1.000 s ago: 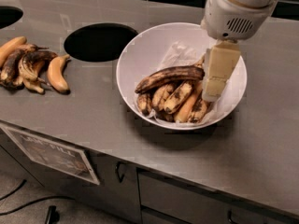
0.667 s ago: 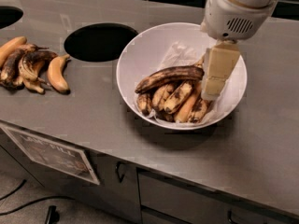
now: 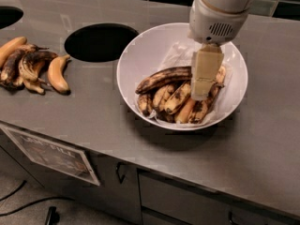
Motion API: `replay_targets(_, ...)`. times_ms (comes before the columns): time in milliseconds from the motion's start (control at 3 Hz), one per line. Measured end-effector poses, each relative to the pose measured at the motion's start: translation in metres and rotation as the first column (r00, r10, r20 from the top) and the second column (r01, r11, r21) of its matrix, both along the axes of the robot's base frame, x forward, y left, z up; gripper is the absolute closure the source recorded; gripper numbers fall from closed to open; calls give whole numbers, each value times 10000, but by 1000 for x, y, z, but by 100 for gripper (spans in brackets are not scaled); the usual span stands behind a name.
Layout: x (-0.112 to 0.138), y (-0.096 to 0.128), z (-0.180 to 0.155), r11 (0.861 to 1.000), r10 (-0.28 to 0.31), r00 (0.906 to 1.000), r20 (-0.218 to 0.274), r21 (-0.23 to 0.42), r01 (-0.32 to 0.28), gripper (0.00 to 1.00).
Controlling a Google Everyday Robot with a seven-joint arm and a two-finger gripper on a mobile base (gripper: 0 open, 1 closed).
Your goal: Pick banana from white bowl
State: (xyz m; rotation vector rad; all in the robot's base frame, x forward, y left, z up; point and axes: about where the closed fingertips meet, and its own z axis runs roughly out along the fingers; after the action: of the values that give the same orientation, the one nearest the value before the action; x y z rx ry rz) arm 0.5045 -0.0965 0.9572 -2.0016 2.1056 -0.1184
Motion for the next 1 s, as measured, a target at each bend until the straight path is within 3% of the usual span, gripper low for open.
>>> replay_targets(333, 0, 0, 0, 10000, 2, 10000, 1, 2, -2, 0)
replay_targets(1000, 13, 14, -12, 9993, 322, 9994, -121, 208, -320, 0)
